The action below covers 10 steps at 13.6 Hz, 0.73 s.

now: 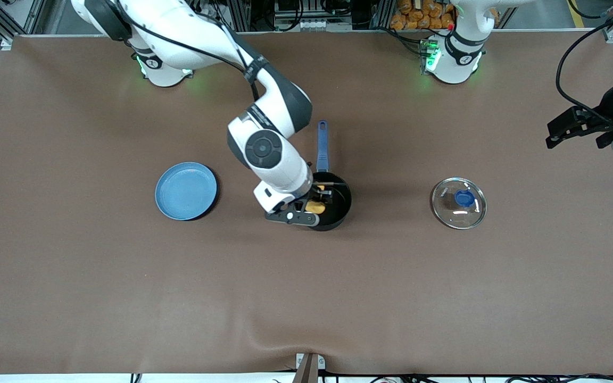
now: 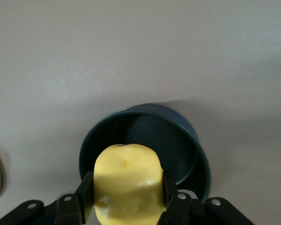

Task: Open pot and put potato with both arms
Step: 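Carry the potato with the right gripper over the open saucepan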

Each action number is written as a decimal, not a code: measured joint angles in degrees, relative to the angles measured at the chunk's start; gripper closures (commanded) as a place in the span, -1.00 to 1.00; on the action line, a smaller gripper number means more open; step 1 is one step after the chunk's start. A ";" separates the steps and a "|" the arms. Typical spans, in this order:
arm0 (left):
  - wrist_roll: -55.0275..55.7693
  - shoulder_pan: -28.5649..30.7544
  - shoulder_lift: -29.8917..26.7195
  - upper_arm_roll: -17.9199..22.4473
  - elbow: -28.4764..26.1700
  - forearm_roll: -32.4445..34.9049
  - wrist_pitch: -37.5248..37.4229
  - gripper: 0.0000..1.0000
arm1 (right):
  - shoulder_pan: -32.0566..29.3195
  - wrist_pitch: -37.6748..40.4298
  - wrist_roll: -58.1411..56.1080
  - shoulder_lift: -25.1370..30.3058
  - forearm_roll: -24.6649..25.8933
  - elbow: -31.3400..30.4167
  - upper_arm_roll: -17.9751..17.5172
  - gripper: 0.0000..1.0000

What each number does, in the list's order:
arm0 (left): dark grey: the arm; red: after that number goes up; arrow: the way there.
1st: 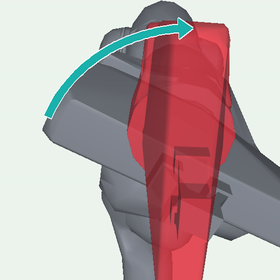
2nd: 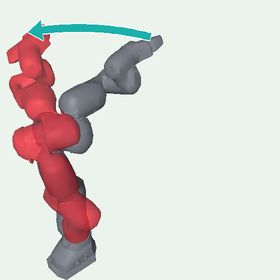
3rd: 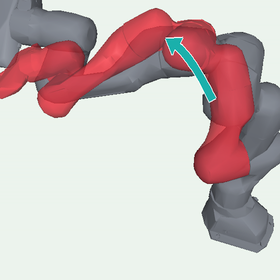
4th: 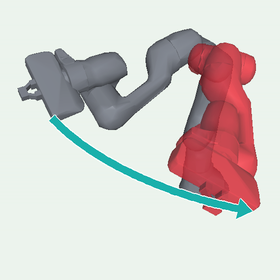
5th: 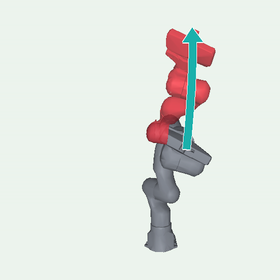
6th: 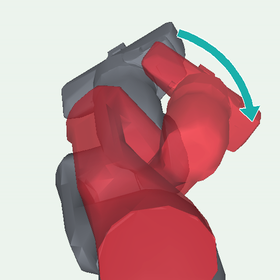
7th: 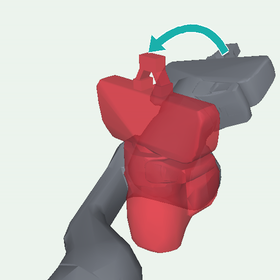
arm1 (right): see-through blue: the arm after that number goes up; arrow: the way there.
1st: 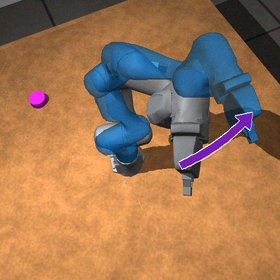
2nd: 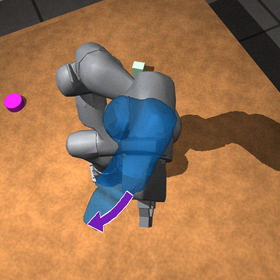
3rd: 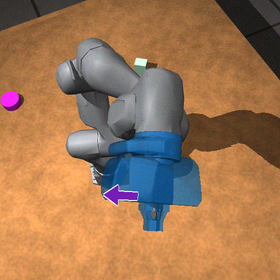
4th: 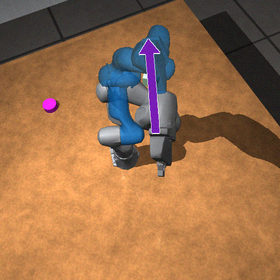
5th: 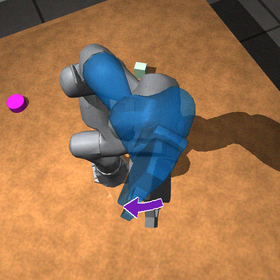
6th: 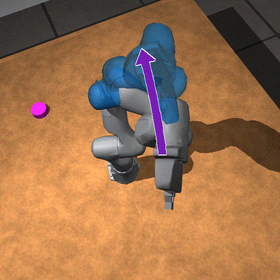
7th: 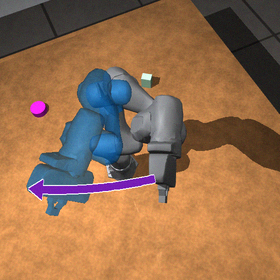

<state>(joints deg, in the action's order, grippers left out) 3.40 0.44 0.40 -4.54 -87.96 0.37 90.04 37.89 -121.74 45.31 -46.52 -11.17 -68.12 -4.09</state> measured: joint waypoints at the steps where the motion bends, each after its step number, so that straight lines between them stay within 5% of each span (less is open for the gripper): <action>1: 0.00 -0.32 -0.09 0.31 0.17 0.00 0.00 -1.00 | 0.57 -0.56 0.14 -1.24 0.09 0.11 0.06 1.00; 10: 0.00 -0.45 -0.50 1.14 0.53 0.00 -1.83 -1.00 | 3.69 -2.46 1.54 -6.58 1.47 0.18 0.37 1.00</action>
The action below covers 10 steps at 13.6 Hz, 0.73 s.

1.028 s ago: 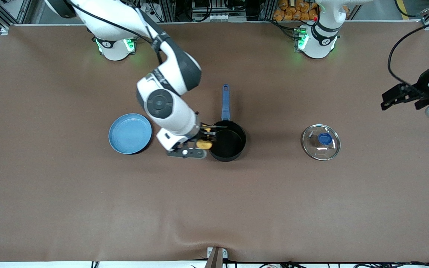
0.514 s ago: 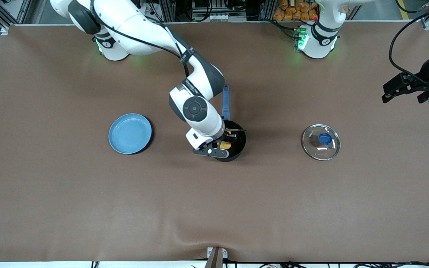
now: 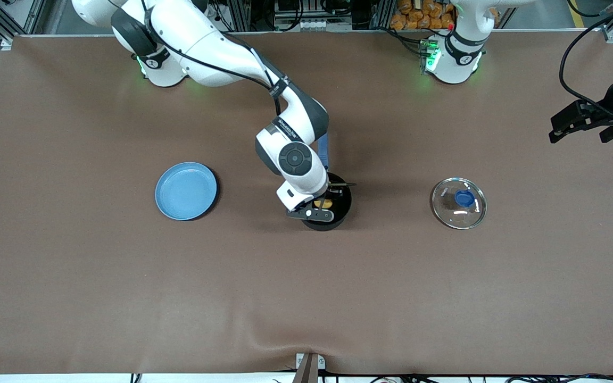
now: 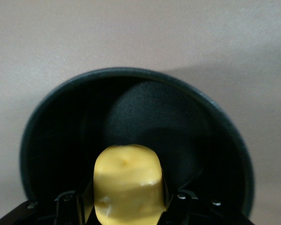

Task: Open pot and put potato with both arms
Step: 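Carry the potato with the right gripper over the open saucepan, then open the right gripper to drop the potato into the saucepan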

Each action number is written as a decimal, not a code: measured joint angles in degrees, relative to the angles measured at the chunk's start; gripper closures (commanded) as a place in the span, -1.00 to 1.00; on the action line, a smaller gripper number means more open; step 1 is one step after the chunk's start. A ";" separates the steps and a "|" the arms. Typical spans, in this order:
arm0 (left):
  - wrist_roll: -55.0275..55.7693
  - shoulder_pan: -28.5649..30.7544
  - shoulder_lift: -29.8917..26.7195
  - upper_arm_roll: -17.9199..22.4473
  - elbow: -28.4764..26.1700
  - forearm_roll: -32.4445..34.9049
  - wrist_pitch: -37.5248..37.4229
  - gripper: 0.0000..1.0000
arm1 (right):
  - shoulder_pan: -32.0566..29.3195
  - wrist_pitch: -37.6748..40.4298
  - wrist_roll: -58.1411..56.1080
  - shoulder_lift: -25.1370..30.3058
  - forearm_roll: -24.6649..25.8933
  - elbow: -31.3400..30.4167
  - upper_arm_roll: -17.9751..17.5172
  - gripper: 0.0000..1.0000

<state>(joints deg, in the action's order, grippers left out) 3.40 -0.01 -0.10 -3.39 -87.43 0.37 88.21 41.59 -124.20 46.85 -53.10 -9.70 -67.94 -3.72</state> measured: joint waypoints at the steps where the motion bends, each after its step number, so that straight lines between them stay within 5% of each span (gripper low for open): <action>1: 0.00 0.01 0.00 0.03 0.00 0.00 -0.05 -1.00 | 0.26 -0.70 0.00 -0.59 0.08 0.00 0.03 1.00; 6: 0.00 0.01 0.17 0.06 -0.12 -0.17 -0.50 -1.00 | 1.02 -2.43 0.41 -2.01 0.93 0.01 0.05 0.96; 7: 0.00 0.06 0.29 0.09 -0.20 -0.45 -0.52 -1.00 | 1.11 -2.46 0.76 -2.01 1.31 0.02 0.05 0.57; 8: 0.00 0.17 0.46 0.13 -0.26 -0.74 -0.53 -1.00 | 1.14 -2.47 0.98 -2.01 1.48 0.02 0.05 -0.36; 9: 0.00 0.25 0.66 0.19 -0.30 -1.20 -0.53 -1.00 | 1.15 -2.47 1.09 -2.01 1.55 0.02 0.05 -0.99; 10: 0.00 0.30 0.84 0.24 -0.36 -1.48 -0.53 -1.00 | 1.15 -2.46 1.16 -2.07 1.80 0.02 0.05 -1.00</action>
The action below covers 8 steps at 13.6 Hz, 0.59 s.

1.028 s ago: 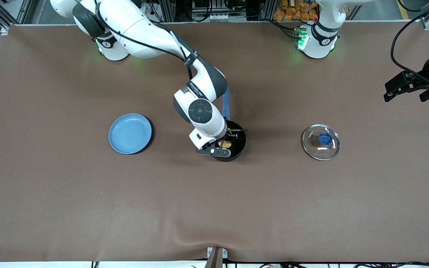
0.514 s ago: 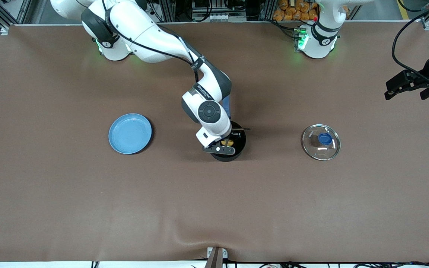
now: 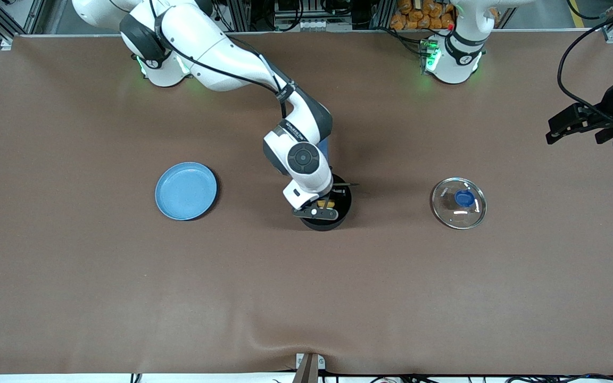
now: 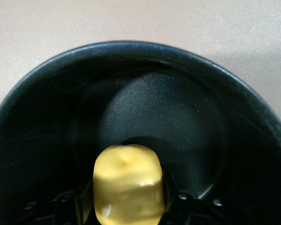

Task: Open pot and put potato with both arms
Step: 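Open the right gripper to drop the potato into the saucepan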

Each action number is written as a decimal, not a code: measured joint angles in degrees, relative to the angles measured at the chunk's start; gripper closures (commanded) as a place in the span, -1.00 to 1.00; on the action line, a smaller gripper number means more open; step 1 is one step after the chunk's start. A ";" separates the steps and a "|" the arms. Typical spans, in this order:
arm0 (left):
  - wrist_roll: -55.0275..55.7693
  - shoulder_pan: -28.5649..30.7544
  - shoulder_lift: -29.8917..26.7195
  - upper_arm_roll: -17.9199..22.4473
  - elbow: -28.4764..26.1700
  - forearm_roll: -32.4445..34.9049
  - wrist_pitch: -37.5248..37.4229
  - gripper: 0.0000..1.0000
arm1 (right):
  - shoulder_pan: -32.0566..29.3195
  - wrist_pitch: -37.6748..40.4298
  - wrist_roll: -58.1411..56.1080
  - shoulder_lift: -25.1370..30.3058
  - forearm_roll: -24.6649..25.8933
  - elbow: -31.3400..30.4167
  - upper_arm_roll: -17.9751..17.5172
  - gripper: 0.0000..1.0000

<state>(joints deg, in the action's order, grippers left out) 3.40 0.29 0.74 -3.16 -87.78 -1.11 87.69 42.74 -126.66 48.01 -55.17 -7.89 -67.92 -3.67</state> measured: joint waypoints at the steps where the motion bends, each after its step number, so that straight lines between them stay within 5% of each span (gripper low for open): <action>1: 0.00 0.02 0.19 0.04 -0.05 -0.10 0.00 -1.00 | 0.00 0.00 0.05 -0.17 0.32 0.00 0.01 -1.00; 8: 0.00 0.02 0.39 0.06 -0.70 -0.17 -0.02 -1.00 | -0.34 5.03 1.47 1.39 0.45 4.90 0.41 -1.00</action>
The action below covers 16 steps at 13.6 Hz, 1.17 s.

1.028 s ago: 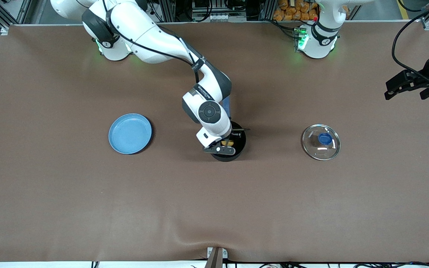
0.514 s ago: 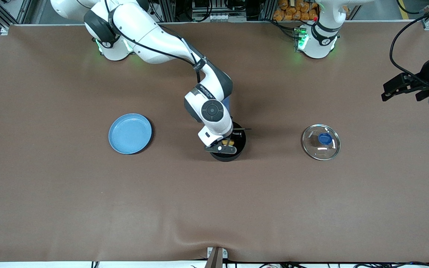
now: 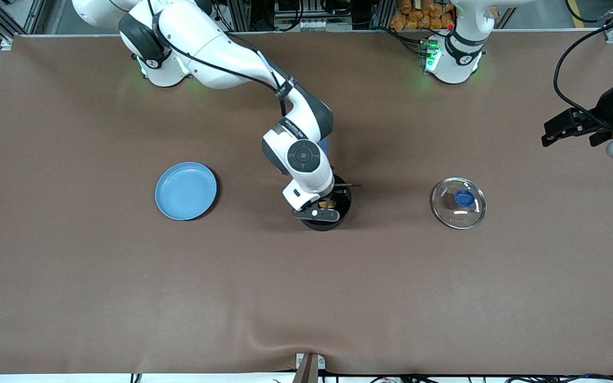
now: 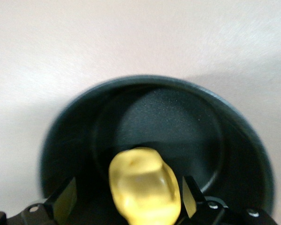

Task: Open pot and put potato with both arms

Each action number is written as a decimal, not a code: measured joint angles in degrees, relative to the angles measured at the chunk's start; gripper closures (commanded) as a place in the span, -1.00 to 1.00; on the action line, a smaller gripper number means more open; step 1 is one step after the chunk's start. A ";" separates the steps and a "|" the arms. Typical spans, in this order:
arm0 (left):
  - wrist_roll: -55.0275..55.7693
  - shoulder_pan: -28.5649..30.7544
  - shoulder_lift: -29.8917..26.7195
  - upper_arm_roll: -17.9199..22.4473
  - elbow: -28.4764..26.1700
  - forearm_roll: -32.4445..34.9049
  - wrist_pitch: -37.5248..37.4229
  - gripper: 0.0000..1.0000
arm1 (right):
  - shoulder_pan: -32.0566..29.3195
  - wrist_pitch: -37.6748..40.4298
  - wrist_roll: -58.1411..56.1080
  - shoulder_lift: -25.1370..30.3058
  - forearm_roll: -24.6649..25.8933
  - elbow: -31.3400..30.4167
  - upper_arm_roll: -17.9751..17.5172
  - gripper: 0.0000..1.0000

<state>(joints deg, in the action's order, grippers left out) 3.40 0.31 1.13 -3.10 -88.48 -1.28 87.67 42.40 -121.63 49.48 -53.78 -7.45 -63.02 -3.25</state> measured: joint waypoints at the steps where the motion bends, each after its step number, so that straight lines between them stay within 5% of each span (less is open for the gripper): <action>1: 0.00 0.00 0.00 0.00 0.00 -0.01 0.00 -1.00 | -0.34 2.54 0.80 0.90 0.00 1.83 0.03 -1.00; 8: 0.01 0.00 0.00 0.00 -0.08 -0.02 0.00 -1.00 | -10.30 17.36 -5.24 10.05 3.54 8.72 -0.24 -1.00; 12: 0.02 0.00 0.00 0.00 -0.17 -0.03 -0.02 -1.00 | -24.28 28.20 -7.97 17.98 4.73 9.54 -6.37 -1.00; 16: 0.02 -0.04 -0.01 -0.04 -0.16 -0.04 -0.03 -1.00 | -31.34 34.94 -9.81 23.95 6.84 9.52 -9.90 -1.00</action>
<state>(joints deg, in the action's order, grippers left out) 3.42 0.27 1.13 -3.14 -88.65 -1.32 87.64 11.06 -86.69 39.67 -29.82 -0.61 -53.50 -13.15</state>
